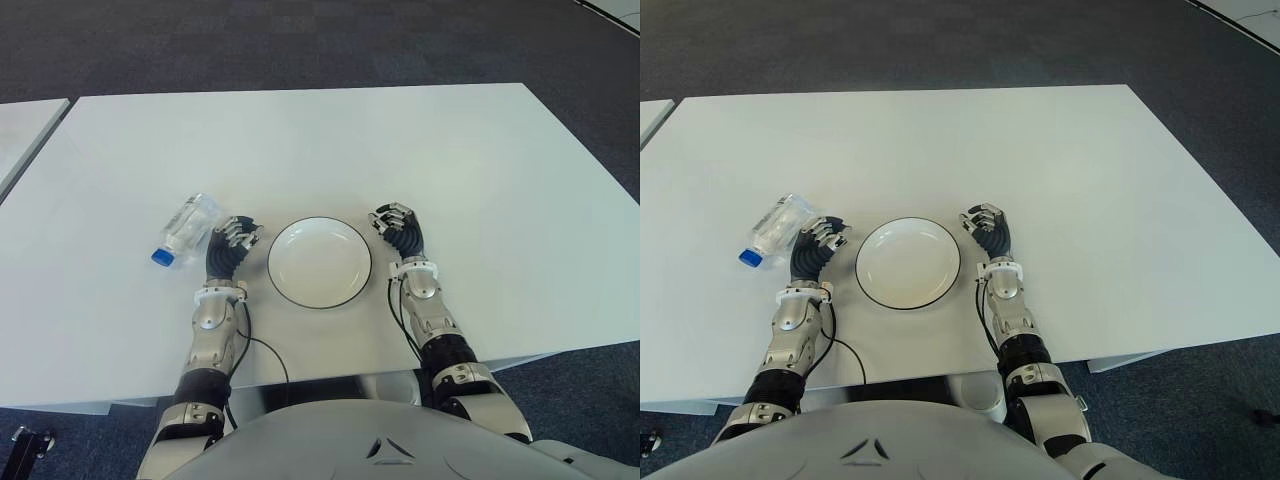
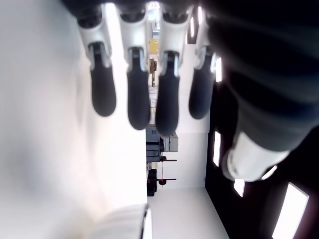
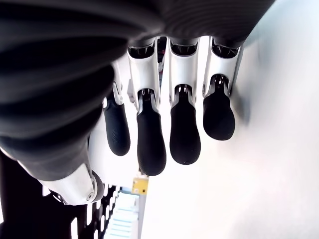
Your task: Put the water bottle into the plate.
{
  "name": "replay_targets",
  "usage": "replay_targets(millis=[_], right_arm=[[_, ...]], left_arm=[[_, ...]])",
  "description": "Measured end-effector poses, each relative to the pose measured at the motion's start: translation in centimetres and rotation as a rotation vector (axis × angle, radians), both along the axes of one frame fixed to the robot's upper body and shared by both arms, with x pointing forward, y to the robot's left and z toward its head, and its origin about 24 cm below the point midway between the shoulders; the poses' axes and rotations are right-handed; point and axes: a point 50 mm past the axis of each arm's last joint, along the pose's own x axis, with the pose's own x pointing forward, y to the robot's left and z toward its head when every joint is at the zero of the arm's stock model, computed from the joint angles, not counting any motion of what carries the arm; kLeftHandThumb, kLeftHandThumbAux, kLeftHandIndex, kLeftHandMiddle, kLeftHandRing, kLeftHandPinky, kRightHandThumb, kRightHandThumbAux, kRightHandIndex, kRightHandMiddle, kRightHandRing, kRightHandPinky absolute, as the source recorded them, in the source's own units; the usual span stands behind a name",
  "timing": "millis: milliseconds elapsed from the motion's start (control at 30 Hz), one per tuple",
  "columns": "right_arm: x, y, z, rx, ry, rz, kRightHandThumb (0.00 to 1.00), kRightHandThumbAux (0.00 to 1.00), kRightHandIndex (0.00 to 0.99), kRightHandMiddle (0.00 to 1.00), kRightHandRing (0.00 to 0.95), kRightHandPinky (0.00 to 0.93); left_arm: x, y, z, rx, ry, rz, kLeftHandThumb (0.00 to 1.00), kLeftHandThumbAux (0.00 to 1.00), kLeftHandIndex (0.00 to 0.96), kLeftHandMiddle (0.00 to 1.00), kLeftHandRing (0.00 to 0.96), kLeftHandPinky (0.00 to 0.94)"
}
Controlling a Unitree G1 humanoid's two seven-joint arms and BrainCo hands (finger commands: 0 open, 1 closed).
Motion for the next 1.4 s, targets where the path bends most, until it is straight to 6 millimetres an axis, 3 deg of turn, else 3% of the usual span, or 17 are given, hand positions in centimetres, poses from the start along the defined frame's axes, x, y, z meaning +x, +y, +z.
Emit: replay_targets(millis=[700, 933, 1400], right_arm=[[0.0, -0.1, 0.1, -0.002, -0.002, 0.000, 0.702, 0.731, 0.432, 0.707, 0.701, 0.693], [0.1, -0.3, 0.2, -0.005, -0.008, 0.001, 0.702, 0.732, 0.432, 0.710, 0.703, 0.685], [0.2, -0.3, 0.3, -0.004, -0.010, -0.007, 0.702, 0.731, 0.432, 0.691, 0.681, 0.674]], left_arm=[[-0.1, 0.1, 0.5, 0.035, -0.019, 0.000, 0.707, 0.717, 0.433, 0.514, 0.491, 0.480], [-1.3, 0.5, 2.3, 0.224, -0.034, 0.051, 0.708, 0.718, 0.433, 0.536, 0.516, 0.493], [-2.3, 0.9, 6.0, 0.850, -0.156, 0.157, 0.711, 0.720, 0.430, 0.553, 0.543, 0.528]])
